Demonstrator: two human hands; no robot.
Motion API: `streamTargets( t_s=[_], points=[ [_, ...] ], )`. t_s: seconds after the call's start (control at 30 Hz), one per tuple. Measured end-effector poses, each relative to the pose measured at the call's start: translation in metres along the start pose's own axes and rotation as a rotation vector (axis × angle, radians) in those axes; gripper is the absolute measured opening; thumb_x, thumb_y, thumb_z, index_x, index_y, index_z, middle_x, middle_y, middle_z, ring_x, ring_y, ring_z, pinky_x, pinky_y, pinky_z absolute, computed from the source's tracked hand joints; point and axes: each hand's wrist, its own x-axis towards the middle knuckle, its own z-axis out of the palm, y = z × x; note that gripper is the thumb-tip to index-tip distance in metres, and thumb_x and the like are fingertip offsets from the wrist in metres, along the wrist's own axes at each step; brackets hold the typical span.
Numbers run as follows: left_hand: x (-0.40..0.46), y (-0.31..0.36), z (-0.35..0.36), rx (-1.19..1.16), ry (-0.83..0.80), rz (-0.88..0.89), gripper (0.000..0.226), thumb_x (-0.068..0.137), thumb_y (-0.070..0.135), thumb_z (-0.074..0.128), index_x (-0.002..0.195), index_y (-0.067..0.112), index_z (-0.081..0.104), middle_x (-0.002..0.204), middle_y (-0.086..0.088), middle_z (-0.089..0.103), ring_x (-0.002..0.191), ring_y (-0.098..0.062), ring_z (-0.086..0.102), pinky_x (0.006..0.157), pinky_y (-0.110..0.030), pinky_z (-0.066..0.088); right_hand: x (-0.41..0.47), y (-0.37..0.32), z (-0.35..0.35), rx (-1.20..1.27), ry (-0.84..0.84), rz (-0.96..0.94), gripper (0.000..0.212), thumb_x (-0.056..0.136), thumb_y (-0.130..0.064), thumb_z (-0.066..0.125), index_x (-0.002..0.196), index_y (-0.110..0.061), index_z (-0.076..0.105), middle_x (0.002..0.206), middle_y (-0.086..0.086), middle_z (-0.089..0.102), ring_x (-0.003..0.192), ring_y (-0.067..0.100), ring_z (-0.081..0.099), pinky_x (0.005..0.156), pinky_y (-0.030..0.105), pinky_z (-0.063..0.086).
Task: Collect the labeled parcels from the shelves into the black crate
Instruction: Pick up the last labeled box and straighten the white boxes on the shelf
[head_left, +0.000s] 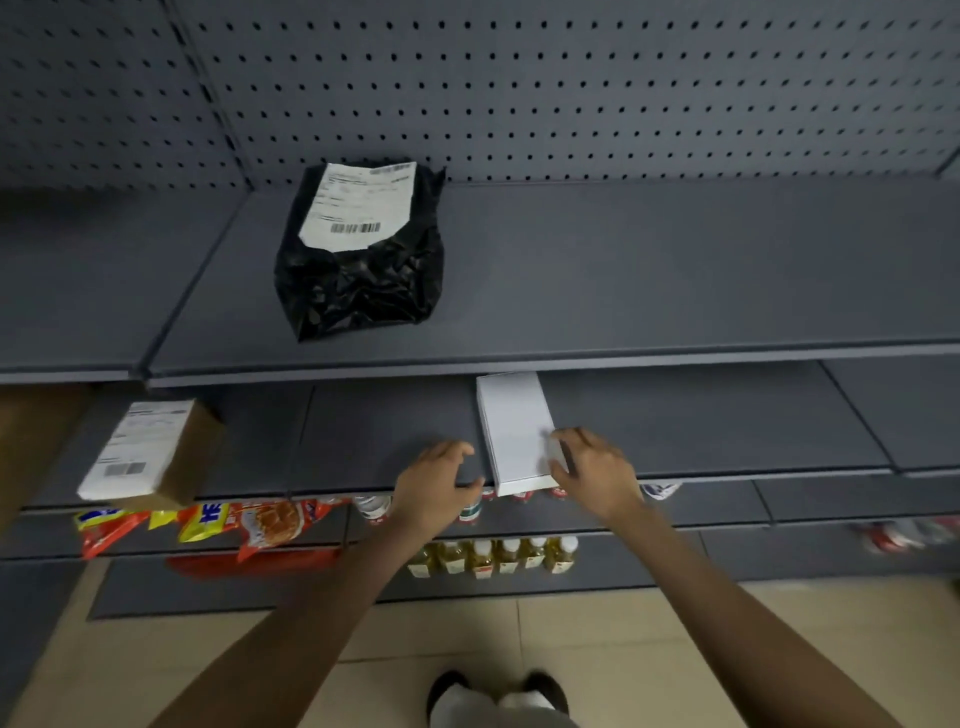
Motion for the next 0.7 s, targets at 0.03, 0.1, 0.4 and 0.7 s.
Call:
streamTargets(
  t_s=[0.03, 0.1, 0.4, 0.7],
  points=[
    [0.003, 0.000, 0.005, -0.017, -0.013, -0.017, 0.039, 0.086, 0.044, 0.056, 0.119, 0.024, 0.051, 0.117, 0.007, 0.055, 0.107, -0.010, 0.051, 0.076, -0.024, 0.046, 0.000, 0.003, 0.002, -0.013, -0.021, 0.020, 0.046, 0.095, -0.038, 0.049, 0.138, -0.022, 0.043, 0.133, 0.004, 0.051, 0.115, 0.026, 0.054, 0.094, 0.034, 0.044],
    [0.010, 0.000, 0.013, -0.026, -0.039, -0.044, 0.038, 0.086, 0.045, 0.055, 0.117, 0.024, 0.052, 0.116, 0.007, 0.056, 0.105, -0.010, 0.052, 0.075, -0.025, 0.047, 0.002, 0.008, 0.004, -0.040, -0.067, 0.058, 0.049, 0.095, -0.041, 0.048, 0.140, -0.023, 0.039, 0.136, 0.003, 0.049, 0.118, 0.025, 0.052, 0.097, 0.035, 0.042],
    [0.013, 0.004, 0.038, -0.141, -0.033, -0.151, 0.031, 0.090, 0.045, 0.051, 0.107, 0.020, 0.057, 0.103, 0.006, 0.064, 0.087, -0.009, 0.060, 0.063, -0.023, 0.045, -0.002, 0.005, 0.022, 0.051, -0.086, 0.056, 0.050, 0.095, -0.046, 0.047, 0.137, -0.020, 0.044, 0.131, 0.002, 0.053, 0.112, 0.022, 0.056, 0.091, 0.032, 0.047],
    [-0.013, -0.027, 0.031, -0.031, -0.036, -0.038, 0.035, 0.091, 0.046, 0.048, 0.115, 0.022, 0.056, 0.109, 0.008, 0.062, 0.091, -0.007, 0.059, 0.062, -0.018, 0.042, -0.026, -0.012, 0.045, 0.155, -0.048, 0.138, 0.053, 0.093, -0.056, 0.040, 0.137, -0.026, 0.043, 0.131, -0.002, 0.055, 0.117, 0.019, 0.055, 0.098, 0.035, 0.045]
  ],
)
